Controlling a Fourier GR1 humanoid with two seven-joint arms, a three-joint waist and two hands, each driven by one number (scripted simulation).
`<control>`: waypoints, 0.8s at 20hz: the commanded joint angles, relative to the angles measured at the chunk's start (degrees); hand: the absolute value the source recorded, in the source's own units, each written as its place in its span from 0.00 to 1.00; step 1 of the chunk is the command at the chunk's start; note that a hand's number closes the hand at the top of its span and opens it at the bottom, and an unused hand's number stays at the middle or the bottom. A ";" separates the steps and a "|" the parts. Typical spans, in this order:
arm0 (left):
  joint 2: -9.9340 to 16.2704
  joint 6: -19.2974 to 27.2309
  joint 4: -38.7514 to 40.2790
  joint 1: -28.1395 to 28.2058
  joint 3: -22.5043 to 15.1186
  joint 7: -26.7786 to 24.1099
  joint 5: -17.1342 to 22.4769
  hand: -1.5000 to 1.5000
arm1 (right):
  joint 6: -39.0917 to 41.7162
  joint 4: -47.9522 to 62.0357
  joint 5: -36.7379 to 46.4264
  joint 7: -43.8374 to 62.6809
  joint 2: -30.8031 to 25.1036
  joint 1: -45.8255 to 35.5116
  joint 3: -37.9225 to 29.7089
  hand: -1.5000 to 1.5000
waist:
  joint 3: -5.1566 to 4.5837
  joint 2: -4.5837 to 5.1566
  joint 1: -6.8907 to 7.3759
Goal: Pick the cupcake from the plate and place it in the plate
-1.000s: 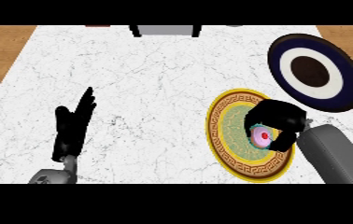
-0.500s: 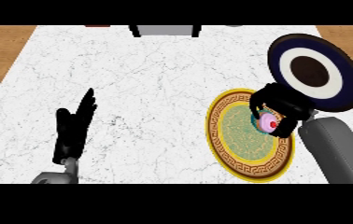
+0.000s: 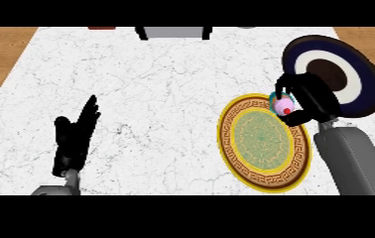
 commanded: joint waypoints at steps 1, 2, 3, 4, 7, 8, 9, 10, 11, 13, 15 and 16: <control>-0.22 0.36 -0.39 0.69 0.38 0.17 0.00 0.50 | -5.26 -8.59 -3.47 1.87 -0.23 2.55 -5.51 1.00 | -0.02 -0.30 -0.95; 0.07 -0.83 2.78 0.13 0.89 -1.51 0.42 0.50 | -8.12 -9.34 -1.93 4.33 2.06 2.30 -5.19 1.00 | -0.05 -0.07 -0.76; 0.93 -0.52 -1.74 1.43 0.30 0.79 -0.18 0.50 | -8.59 -9.46 -3.20 4.35 0.28 1.02 -8.05 1.00 | 0.01 -0.18 -0.16; 0.41 -0.90 0.91 0.80 0.38 -0.94 -0.13 0.50 | -11.42 -10.82 -1.39 6.50 2.65 1.50 -7.19 1.00 | -0.02 -0.03 -0.23; -0.62 -0.32 3.69 -1.28 1.42 -2.58 -0.33 0.50 | -9.10 -14.03 -2.31 10.29 1.78 1.48 -9.48 1.00 | -0.04 0.09 -0.04; 1.70 -3.18 1.30 -2.20 3.05 0.12 1.96 0.50 | -10.93 -7.29 -4.41 6.20 0.16 -0.56 -12.54 1.00 | 0.01 0.22 0.51; -0.55 -0.08 4.21 -4.19 2.38 -0.25 -0.29 0.50 | -9.50 -14.60 -2.56 11.22 1.55 3.03 -10.80 1.00 | -0.03 0.11 -0.04; -0.67 -1.11 0.53 0.71 0.07 -1.15 -0.88 0.50 | -9.92 -8.42 -4.25 9.58 -1.16 -0.52 -14.60 1.00 | 0.00 0.17 0.57; -1.15 -0.72 2.24 -0.01 0.56 -2.19 -1.35 0.50 | -5.98 -13.10 -6.06 11.18 -0.99 1.39 -14.06 1.00 | -0.02 0.12 0.29; -1.19 -1.65 -0.31 2.25 -0.10 -2.42 -1.25 0.50 | -6.27 -8.29 -5.20 11.68 -3.25 -2.62 -16.03 1.00 | -0.01 0.17 0.62; -1.02 -1.69 1.77 -2.05 1.30 -0.20 -1.20 0.50 | -6.60 -1.54 -6.70 9.45 -4.61 -6.94 -17.78 1.00 | 0.00 0.27 0.73; -1.57 -1.66 -1.21 2.95 -0.09 -1.58 -1.42 0.50 | -7.33 1.60 -6.81 8.07 -5.95 -6.38 -19.05 1.00 | 0.01 0.27 0.97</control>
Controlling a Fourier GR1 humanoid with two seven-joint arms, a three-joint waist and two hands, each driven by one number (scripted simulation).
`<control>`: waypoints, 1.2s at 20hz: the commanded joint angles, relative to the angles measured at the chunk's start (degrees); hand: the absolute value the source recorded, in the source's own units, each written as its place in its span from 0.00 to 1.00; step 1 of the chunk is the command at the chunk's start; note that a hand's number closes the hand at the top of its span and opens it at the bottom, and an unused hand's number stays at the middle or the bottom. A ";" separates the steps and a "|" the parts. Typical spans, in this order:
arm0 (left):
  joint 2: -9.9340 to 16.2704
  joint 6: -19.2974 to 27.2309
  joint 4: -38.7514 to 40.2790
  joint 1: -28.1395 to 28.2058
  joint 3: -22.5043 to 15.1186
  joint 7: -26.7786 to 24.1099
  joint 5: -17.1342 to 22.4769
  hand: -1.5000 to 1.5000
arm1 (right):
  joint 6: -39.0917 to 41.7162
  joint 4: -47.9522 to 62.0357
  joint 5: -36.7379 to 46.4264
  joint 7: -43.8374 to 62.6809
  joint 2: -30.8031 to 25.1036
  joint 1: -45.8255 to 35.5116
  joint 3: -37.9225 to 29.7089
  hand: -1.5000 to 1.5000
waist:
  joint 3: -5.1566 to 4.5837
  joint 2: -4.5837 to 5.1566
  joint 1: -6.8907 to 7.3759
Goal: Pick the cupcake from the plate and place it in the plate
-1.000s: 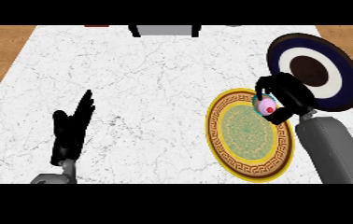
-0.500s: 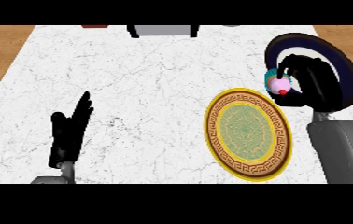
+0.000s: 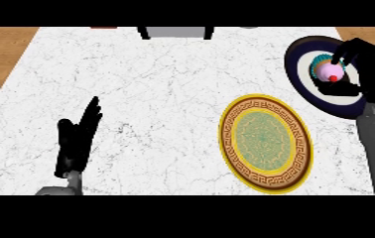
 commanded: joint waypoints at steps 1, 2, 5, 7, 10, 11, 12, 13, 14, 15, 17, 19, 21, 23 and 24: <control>-1.81 2.15 0.47 -2.19 -1.01 1.33 -2.70 0.50 | -1.34 10.27 -1.66 -2.92 -3.11 -4.82 -3.92 1.00 | 0.03 0.15 0.27; 0.44 -1.86 5.08 -3.28 2.21 -2.87 0.61 0.50 | -2.98 16.46 -0.41 -4.15 -3.33 -8.60 -3.64 1.00 | 0.02 0.32 0.59; -0.60 -1.73 4.36 -0.62 1.53 -3.77 -0.29 0.50 | -2.92 19.72 0.28 -2.72 -4.23 -11.12 -3.54 1.00 | 0.01 0.15 0.39; -1.87 -0.26 4.88 -1.65 0.82 -4.03 -1.21 0.50 | -7.24 30.34 -0.09 -8.77 -5.88 -12.51 -5.90 1.00 | 0.05 0.40 0.91; -0.40 -1.58 2.50 -2.89 1.01 -0.32 -0.73 0.50 | -9.26 39.66 1.75 -9.65 -7.55 -15.56 -6.46 1.00 | 0.10 0.67 1.63; -0.09 -2.30 0.68 -1.02 1.20 -0.77 -0.02 0.50 | -6.38 41.41 2.83 -8.32 -8.84 -19.09 -5.32 1.00 | 0.08 0.58 1.80; -1.96 0.05 3.81 -4.06 0.27 -0.61 -2.05 0.50 | -4.17 43.22 1.65 -10.18 -10.17 -18.44 -6.10 1.00 | 0.09 0.70 1.49; -2.43 -0.09 0.33 -1.90 -0.85 0.62 -1.84 0.50 | -4.24 45.47 2.70 -10.26 -9.99 -19.01 -5.41 1.00 | 0.13 0.73 2.06; -1.93 -0.06 0.96 -3.55 -0.19 1.23 -1.88 0.50 | -1.67 46.94 1.99 -11.64 -12.02 -18.50 -6.04 1.00 | 0.14 0.79 1.89; -3.41 1.59 3.49 -3.48 -1.16 -1.25 -3.71 0.50 | 0.44 48.33 2.14 -11.49 -12.54 -19.91 -5.73 1.00 | 0.11 0.83 1.77; 0.06 -2.53 -2.12 -0.54 0.46 1.94 -0.41 0.50 | 1.21 50.89 2.28 -11.13 -11.23 -20.58 -5.49 1.00 | 0.13 0.60 2.12; -2.38 -0.77 4.18 -2.38 -0.46 -2.68 -2.25 0.50 | 6.04 53.67 5.44 -8.72 -12.49 -21.67 -2.65 1.00 | 0.08 1.03 2.25; -1.17 -1.67 2.08 -4.16 0.56 -0.23 -1.21 0.50 | 5.69 57.45 5.54 -8.79 -13.47 -23.07 -3.55 0.00 | 0.21 1.45 3.40; -1.00 -2.85 2.44 -2.08 0.88 -2.30 -0.33 0.50 | 6.68 59.09 5.45 -13.56 -15.43 -21.93 -3.66 0.00 | 0.20 1.21 2.82; -1.43 -1.92 4.44 -3.41 0.99 -2.91 -1.23 0.50 | 9.90 59.21 5.62 -15.31 -16.41 -23.24 -3.12 0.00 | 0.18 1.18 2.50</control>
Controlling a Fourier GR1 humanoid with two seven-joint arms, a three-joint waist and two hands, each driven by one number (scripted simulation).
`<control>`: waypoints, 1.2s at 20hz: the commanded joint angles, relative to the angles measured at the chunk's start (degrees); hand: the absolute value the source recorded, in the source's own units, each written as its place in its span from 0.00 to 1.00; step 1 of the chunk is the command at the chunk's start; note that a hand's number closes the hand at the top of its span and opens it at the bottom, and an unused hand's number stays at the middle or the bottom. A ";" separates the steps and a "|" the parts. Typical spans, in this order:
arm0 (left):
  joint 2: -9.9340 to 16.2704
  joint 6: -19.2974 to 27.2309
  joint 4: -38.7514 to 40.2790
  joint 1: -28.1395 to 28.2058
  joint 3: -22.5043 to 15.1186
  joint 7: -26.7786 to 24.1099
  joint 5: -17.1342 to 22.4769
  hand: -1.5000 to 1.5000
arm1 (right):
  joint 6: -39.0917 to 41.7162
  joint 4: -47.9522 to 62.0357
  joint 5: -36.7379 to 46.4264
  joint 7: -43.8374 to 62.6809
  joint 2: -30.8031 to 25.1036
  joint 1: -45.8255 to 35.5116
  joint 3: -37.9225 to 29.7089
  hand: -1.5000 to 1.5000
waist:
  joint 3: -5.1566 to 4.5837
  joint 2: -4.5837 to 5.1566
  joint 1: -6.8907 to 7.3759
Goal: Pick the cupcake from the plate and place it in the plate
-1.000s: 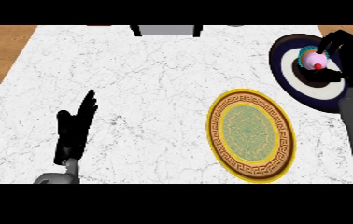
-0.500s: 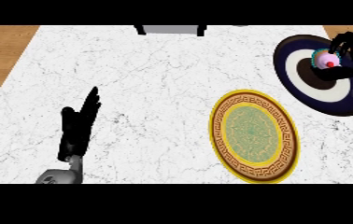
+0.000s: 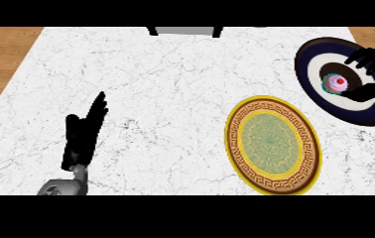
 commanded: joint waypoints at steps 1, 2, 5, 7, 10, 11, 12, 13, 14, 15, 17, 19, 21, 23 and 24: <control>-1.95 1.73 0.20 -1.20 -0.89 1.71 -1.05 0.50 | 3.24 3.49 -0.54 -6.63 -0.98 -0.78 -0.29 0.00 | 0.02 -0.15 -0.44; -0.25 0.68 -1.47 -1.71 0.02 3.09 -0.44 0.50 | 4.42 3.69 -0.61 -9.96 -2.95 -0.20 -0.34 0.00 | 0.05 -0.13 -0.31; -0.11 0.12 0.38 -0.03 0.70 -0.57 0.00 0.50 | 6.16 2.40 -6.69 -19.33 -2.38 -0.09 -5.37 0.00 | 0.10 -0.10 -0.76; -1.32 1.51 -0.89 -0.17 -0.48 1.52 -0.97 0.50 | 7.88 2.20 -11.52 -20.67 0.85 -1.91 -9.45 0.00 | 0.13 -0.41 -0.98; -0.16 1.10 -1.22 0.11 0.87 1.33 -0.30 0.50 | 15.48 3.46 -19.16 -26.14 -1.90 -2.03 -16.43 0.00 | 0.21 -0.47 -1.56; -0.22 0.83 -1.46 -0.38 0.77 2.09 -0.06 0.50 | 17.85 4.09 -20.14 -26.09 -2.83 -2.29 -17.27 0.00 | 0.13 -0.47 -1.49; -1.17 1.79 -2.14 0.76 -0.49 1.80 -1.20 0.50 | 19.83 4.94 -21.98 -27.11 -4.47 -1.49 -19.19 0.00 | 0.20 -0.31 -1.25; 0.44 -0.11 -1.47 0.84 0.44 1.86 -0.19 0.50 | 21.09 5.91 -22.47 -28.10 -3.93 0.30 -19.48 0.00 | 0.11 -0.31 -1.29; 0.76 -0.69 -0.53 -0.81 1.33 0.67 0.50 0.50 | 23.35 6.49 -22.86 -27.41 -5.91 -0.62 -19.96 0.00 | 0.12 0.03 -0.83; -0.43 -0.38 -0.73 1.30 0.49 -0.02 0.49 0.50 | 26.04 7.06 -23.19 -29.44 -7.27 1.27 -20.17 0.00 | 0.13 0.00 -0.74; -0.76 0.16 -1.44 -0.48 0.09 1.58 -0.09 0.50 | 28.56 7.46 -23.13 -29.83 -8.80 1.71 -20.01 0.00 | 0.15 0.11 -0.42; 1.00 -2.14 -4.01 1.70 1.12 1.88 1.80 0.50 | 28.82 7.62 -23.85 -28.34 -7.58 0.70 -20.38 0.00 | 0.11 -0.09 0.14; -1.24 0.51 -0.62 0.52 -0.76 0.90 -1.27 0.50 | 32.13 7.07 -23.53 -31.37 -9.48 2.83 -19.68 0.00 | 0.11 0.00 -0.54; 0.08 -0.04 -2.20 1.62 0.27 1.73 -0.70 0.50 | 31.51 6.71 -23.39 -33.20 -7.68 4.17 -19.13 0.00 | 0.13 -0.11 -0.30; 0.41 -0.49 -2.27 1.03 0.10 1.22 -0.88 0.50 | 31.92 6.65 -23.71 -34.46 -8.10 5.17 -19.37 0.00 | 0.16 -0.03 -0.32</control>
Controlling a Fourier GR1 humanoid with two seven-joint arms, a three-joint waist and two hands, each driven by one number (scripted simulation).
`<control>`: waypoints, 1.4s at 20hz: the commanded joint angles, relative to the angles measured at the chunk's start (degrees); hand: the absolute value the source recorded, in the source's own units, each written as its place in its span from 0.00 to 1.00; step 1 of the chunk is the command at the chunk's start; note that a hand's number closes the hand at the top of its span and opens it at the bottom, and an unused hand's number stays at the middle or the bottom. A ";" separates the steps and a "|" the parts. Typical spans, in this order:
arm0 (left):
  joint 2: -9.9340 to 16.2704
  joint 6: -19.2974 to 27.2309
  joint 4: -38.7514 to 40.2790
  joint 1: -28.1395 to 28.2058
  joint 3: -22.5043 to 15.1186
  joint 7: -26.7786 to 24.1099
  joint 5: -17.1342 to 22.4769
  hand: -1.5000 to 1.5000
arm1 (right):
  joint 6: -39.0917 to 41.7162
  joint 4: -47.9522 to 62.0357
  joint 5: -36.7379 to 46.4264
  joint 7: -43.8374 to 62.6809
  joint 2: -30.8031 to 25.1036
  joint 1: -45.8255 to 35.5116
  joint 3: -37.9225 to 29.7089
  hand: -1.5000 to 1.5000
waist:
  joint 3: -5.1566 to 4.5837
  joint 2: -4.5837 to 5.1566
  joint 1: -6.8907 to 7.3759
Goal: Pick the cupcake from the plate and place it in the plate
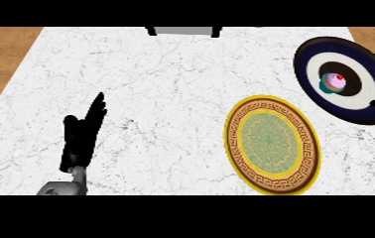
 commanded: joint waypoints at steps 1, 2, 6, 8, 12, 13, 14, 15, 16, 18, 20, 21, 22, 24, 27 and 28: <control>-2.67 2.73 0.99 -3.41 -0.92 2.09 -1.43 0.50 | 4.75 -0.53 -0.71 -5.45 1.62 0.43 0.16 0.00 | 0.01 0.00 -0.28; -0.97 0.68 0.37 -0.63 -1.17 -0.38 -1.38 0.50 | 5.05 -0.64 -1.02 -6.85 0.21 2.05 -0.13 0.00 | 0.03 0.03 0.03; -0.93 0.12 -2.47 0.61 -1.64 1.70 -0.90 0.50 | 2.28 -0.55 -1.43 -4.62 1.56 1.24 -0.11 0.00 | 0.08 0.06 0.94; -0.43 -0.34 2.17 -0.95 0.78 -2.05 0.05 0.50 | 1.29 -1.25 -0.91 -7.07 2.57 3.64 0.92 0.00 | -0.03 -0.04 -0.03; 0.54 -1.73 0.52 0.08 1.03 -0.94 0.81 0.50 | -1.65 -0.90 -0.74 -2.52 1.49 1.48 1.07 0.00 | 0.00 0.08 0.74; -0.56 0.23 -2.35 -0.27 -0.20 2.30 -0.61 0.50 | -2.00 -0.99 -0.81 -3.77 1.93 2.97 1.27 0.00 | -0.02 -0.17 0.21; -0.70 -0.53 0.19 0.47 -0.13 -0.65 -0.36 0.50 | -5.09 -1.27 -0.68 -5.74 2.57 4.56 1.09 0.00 | 0.02 0.10 0.44; -2.93 1.94 -1.18 -0.24 -1.96 1.10 -2.10 0.50 | -3.04 -0.84 -0.60 -3.71 1.74 2.67 1.33 0.00 | 0.04 0.09 0.59; -0.75 0.13 -0.03 -2.91 0.23 2.19 -0.64 0.50 | -6.41 -0.74 -0.60 -3.07 3.57 2.83 1.27 0.00 | 0.02 0.13 0.42; -2.08 0.63 -0.98 0.90 -1.58 -0.58 -1.62 0.50 | -4.55 -0.84 -1.21 -2.34 1.39 1.60 0.76 0.00 | 0.02 0.07 0.74; -1.85 0.38 1.66 -2.23 -0.20 0.07 -0.92 0.50 | -5.22 -0.47 -0.30 -3.53 1.36 3.40 1.57 0.00 | 0.05 0.32 0.60; -3.03 1.84 2.35 -2.61 -0.87 -0.89 -2.11 0.50 | -5.94 -0.31 -1.08 -5.42 1.60 5.31 0.79 0.00 | 0.05 0.24 0.16; -0.23 -0.48 0.68 -3.05 0.89 1.84 -0.46 0.50 | -7.35 -0.56 -0.69 -5.21 2.31 5.13 1.20 0.00 | 0.05 0.16 0.41; -1.70 0.56 -0.67 -2.03 -1.05 2.16 -1.74 0.50 | -8.12 -0.30 -0.66 -3.28 1.05 4.19 0.98 0.00 | 0.10 0.29 0.93; -1.17 -0.38 0.33 -1.45 -0.09 -0.44 -0.85 0.50 | -7.49 0.16 -0.73 -2.92 -0.14 4.41 0.77 0.00 | 0.13 0.49 1.22; -1.67 0.63 1.62 -1.82 -0.19 0.13 -1.68 0.50 | -6.44 0.63 -1.11 -3.72 -0.44 5.62 0.47 0.00 | 0.10 0.36 0.58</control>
